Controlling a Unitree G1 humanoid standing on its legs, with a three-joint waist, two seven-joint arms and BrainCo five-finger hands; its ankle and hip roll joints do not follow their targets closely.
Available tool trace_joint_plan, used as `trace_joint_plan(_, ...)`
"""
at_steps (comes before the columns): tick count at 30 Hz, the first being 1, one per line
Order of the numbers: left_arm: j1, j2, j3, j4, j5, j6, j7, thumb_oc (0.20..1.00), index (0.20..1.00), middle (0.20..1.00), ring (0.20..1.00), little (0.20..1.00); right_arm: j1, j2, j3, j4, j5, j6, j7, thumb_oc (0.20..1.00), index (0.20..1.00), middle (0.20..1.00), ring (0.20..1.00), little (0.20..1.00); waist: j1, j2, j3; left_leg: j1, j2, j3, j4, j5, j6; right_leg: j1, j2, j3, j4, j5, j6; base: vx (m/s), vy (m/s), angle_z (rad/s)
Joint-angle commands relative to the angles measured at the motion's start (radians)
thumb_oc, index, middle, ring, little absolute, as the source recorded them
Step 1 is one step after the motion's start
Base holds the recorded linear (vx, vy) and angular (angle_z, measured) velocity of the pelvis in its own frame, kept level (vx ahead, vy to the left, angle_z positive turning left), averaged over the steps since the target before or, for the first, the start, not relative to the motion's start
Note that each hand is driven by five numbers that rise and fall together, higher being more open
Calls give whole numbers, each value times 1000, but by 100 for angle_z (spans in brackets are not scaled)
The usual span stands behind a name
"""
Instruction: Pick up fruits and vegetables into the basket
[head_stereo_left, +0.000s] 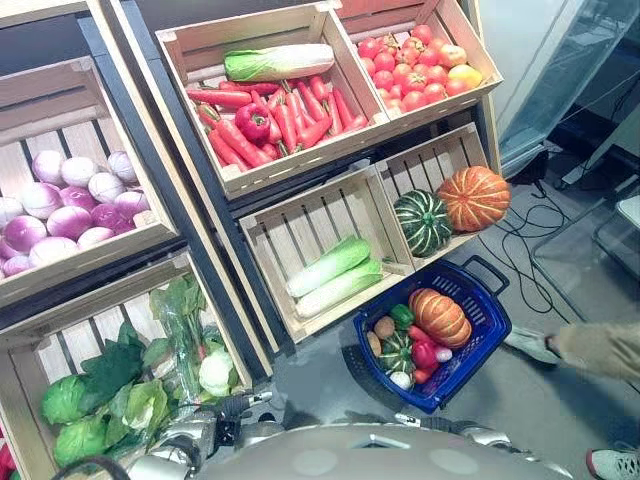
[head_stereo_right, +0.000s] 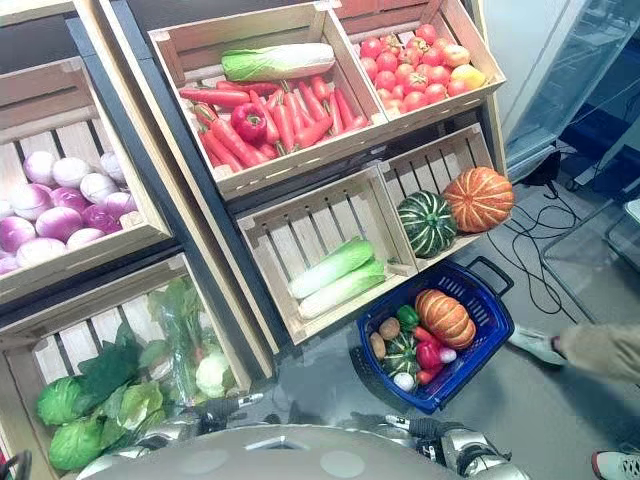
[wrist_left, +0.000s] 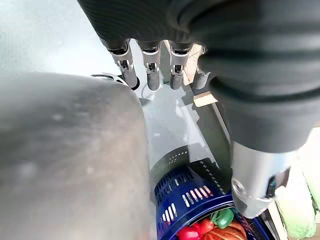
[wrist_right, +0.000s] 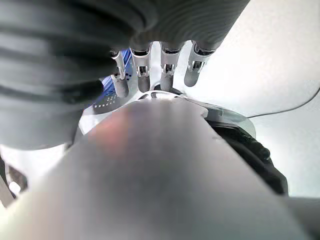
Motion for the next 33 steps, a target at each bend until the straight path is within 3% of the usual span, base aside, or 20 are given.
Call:
trace_joint_plan(1, -65, -44, -26, 60, 11, 0, -5, 1000, 1000, 1000, 1000, 1000, -42, 33, 24, 60, -10, 16, 10, 1000, 1000, 1000, 1000, 1000, 18, -18, 39, 21, -29, 17, 35, -143, 59, -28, -37, 21, 47, -10, 36, -130, -4, -14)
trace_joint_plan(6, -64, -42, -27, 54, 19, -24, -14, 1000, 1000, 1000, 1000, 1000, -43, 31, 24, 58, -20, -10, 0, 1000, 1000, 1000, 1000, 1000, 19, -17, 38, 21, -28, 15, 33, -141, 58, -28, -37, 21, 47, -11, 37, 0, 0, 0)
trace_joint_plan(14, -88, -16, -70, -43, 46, -212, 54, 1000, 1000, 1000, 1000, 1000, -67, 3, 39, 1, 16, -184, -51, 1000, 1000, 1000, 1000, 1000, 16, -14, 52, 14, -20, 7, 37, -138, 52, -38, -39, 28, 55, -9, 41, 0, 0, 0)
trace_joint_plan(17, -104, 12, -80, -124, -30, -323, 44, 1000, 1000, 1000, 1000, 1000, -77, -21, 33, -52, 77, -256, -48, 1000, 1000, 1000, 1000, 1000, 13, -8, 56, 11, -15, 5, 37, -133, 51, -43, -40, 33, 57, -7, 40, 44, -5, 0)
trace_joint_plan(18, -100, 36, -79, -136, 25, -381, 105, 1000, 1000, 1000, 1000, 1000, -78, -33, 18, -68, 103, -307, -40, 1000, 1000, 1000, 1000, 1000, 11, -8, 55, 7, -10, 8, 34, -127, 50, -47, -37, 35, 57, -6, 38, 43, -10, 0)
trace_joint_plan(21, -85, 58, -68, -194, 1, -485, 89, 1000, 1000, 1000, 1000, 1000, -77, -44, -8, -97, 137, -421, -52, 1000, 1000, 1000, 1000, 1000, 15, 0, 59, 0, -11, 6, 33, -125, 52, -53, -34, 36, 57, -7, 34, 47, 5, 0)
trace_joint_plan(22, -76, 65, -70, -230, -1, -518, 88, 1000, 1000, 1000, 1000, 1000, -72, -49, -11, -131, 152, -447, -66, 1000, 1000, 1000, 1000, 1000, 15, 3, 64, -1, -12, 4, 33, -125, 53, -54, -33, 37, 58, -8, 33, 0, 0, 0)
trace_joint_plan(26, 14, 170, -23, -659, -42, -482, 122, 1000, 1000, 1000, 1000, 1000, 15, -94, -37, -565, 188, -408, -182, 1000, 1000, 1000, 1000, 1000, 11, -1, 102, -22, -5, 0, 50, -123, 51, -76, -38, 38, 83, -14, 30, 8, -28, 6)
trace_joint_plan(28, 59, 215, 38, -833, -61, -506, 133, 1000, 1000, 1000, 1000, 1000, 89, -111, -66, -788, 173, -438, -229, 1000, 1000, 1000, 1000, 1000, 0, -2, 127, -41, -1, -1, 65, -119, 54, -100, -37, 44, 119, -26, 24, 29, -52, 13)
trace_joint_plan(30, 63, 223, 44, -868, -59, -525, 152, 1000, 1000, 1000, 1000, 1000, 98, -119, -71, -824, 175, -462, -242, 1000, 1000, 1000, 1000, 1000, -3, -1, 133, -55, 1, -3, 74, -118, 55, -116, -37, 45, 136, -33, 21, 6, -30, 8)
trace_joint_plan(33, 13, 247, 36, -927, -30, -616, 263, 1000, 1000, 1000, 1000, 1000, 51, -140, -74, -894, 162, -541, -338, 1000, 1000, 1000, 1000, 1000, -8, 9, 187, -127, 8, -16, 126, -111, 53, -204, -37, 47, 219, -56, 7, -95, -24, 6)
